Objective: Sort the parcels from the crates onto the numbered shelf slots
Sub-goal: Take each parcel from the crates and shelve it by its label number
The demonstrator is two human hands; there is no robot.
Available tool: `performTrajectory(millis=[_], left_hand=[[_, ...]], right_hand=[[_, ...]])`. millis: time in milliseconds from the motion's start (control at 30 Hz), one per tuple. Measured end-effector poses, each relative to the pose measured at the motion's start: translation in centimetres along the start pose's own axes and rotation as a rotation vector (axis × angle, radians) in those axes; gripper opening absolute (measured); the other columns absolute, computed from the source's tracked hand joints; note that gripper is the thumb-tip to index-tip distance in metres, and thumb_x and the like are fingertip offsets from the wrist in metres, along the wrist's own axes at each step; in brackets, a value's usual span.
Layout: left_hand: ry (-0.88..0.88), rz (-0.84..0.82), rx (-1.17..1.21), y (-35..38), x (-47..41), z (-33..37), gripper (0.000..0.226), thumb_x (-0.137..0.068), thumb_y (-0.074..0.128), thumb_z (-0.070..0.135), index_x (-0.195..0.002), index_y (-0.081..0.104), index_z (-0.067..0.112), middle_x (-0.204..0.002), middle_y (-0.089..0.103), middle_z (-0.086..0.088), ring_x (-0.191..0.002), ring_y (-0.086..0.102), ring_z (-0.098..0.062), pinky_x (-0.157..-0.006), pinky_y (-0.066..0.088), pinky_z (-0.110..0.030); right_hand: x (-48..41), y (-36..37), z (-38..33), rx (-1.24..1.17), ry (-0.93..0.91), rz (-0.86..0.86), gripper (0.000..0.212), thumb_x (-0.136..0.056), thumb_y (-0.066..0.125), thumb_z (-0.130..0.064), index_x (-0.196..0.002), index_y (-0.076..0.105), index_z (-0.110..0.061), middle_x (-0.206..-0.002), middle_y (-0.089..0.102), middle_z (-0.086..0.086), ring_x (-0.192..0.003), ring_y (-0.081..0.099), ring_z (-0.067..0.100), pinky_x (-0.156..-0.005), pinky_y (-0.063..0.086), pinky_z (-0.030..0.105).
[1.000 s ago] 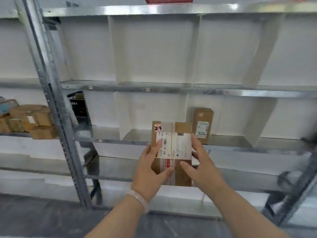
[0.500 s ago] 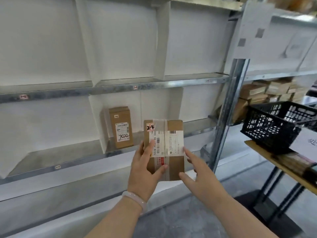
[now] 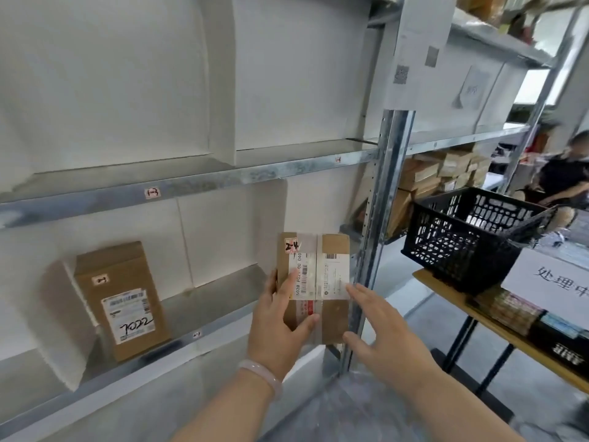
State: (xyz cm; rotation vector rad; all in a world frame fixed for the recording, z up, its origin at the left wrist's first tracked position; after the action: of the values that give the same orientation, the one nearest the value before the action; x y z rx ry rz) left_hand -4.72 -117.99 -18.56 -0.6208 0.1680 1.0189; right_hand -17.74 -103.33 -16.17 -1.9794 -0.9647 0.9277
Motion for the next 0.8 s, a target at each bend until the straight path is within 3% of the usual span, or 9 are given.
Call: performTrajectory(millis=[133,233,400,500,667,800], left_hand=[[0.038,-0.050,0.032,3.3,-4.2,-1.2,0.094,-0.082,0.078,0.026,-0.141,0.017,0.067,-0.152,0.014,0.031,-0.145,0.024,-0.011,-0.112,0.040,-0.046],[0.048,-0.073,0.019,5.7,-6.3,-2.4,0.095,-0.083,0.077,0.025,-0.143,0.015,0.066,-0.154,0.014,0.028,-0.146,0.020,-0.008,-0.113,0.039,-0.044],[0.035,-0.081,-0.016,10.0,-9.9,-4.5,0.096,-0.084,0.076,0.025,-0.143,0.013,0.065,-0.155,0.013,0.026,-0.145,0.022,-0.007,-0.108,0.045,-0.041],[0.017,-0.055,-0.007,12.5,-12.4,-5.9,0.096,-0.084,0.076,0.021,-0.144,0.014,0.063,-0.156,0.012,0.025,-0.145,0.023,-0.007,-0.106,0.047,-0.041],[-0.057,0.072,-0.051,15.8,-17.6,-8.6,0.093,-0.084,0.075,0.016,-0.149,0.019,0.053,-0.159,0.017,0.010,-0.147,0.022,-0.012,-0.106,0.047,-0.045],[-0.147,0.181,-0.125,17.1,-20.4,-11.5,0.094,-0.083,0.076,0.019,-0.148,0.018,0.054,-0.158,0.019,0.010,-0.147,0.020,-0.013,-0.110,0.043,-0.048]], right_hand=[[-3.3,0.9,3.3,0.039,0.028,0.009,0.080,-0.088,0.057,-0.051,-0.134,-0.005,-0.070,-0.138,-0.003,-0.048,-0.133,0.009,-0.015,-0.111,0.027,0.025],[-5.4,1.6,5.8,0.054,0.048,-0.004,0.082,-0.087,0.059,-0.051,-0.135,-0.005,-0.070,-0.140,-0.003,-0.046,-0.129,0.005,-0.019,-0.110,0.025,0.023],[-10.1,3.0,10.0,0.045,0.041,-0.035,0.080,-0.088,0.056,-0.054,-0.134,-0.008,-0.070,-0.145,0.002,-0.040,-0.138,0.011,-0.008,-0.110,0.020,0.021],[-13.9,4.0,12.6,0.049,-0.007,-0.081,0.080,-0.089,0.054,-0.054,-0.131,-0.011,-0.071,-0.153,0.005,-0.031,-0.141,0.015,-0.001,-0.116,0.024,0.027],[-21.0,5.2,17.6,0.027,-0.085,-0.196,0.078,-0.089,0.052,-0.057,-0.138,-0.007,-0.066,-0.156,0.006,-0.028,-0.142,0.022,0.006,-0.113,0.035,0.036],[-26.3,7.4,21.1,0.047,-0.132,-0.315,0.077,-0.089,0.053,-0.058,-0.142,-0.003,-0.060,-0.156,0.002,-0.029,-0.144,0.021,0.007,-0.116,0.030,0.036]])
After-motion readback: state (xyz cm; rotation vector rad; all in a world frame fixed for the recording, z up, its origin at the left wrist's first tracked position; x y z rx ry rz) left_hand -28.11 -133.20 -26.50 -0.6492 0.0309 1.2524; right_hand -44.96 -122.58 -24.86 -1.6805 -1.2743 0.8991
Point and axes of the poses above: each hand's wrist, its own x-axis away from the middle knuckle, its own y-axis out of the palm, z = x × y, the point moved 9 cm from there along -x, towards the middle knuckle
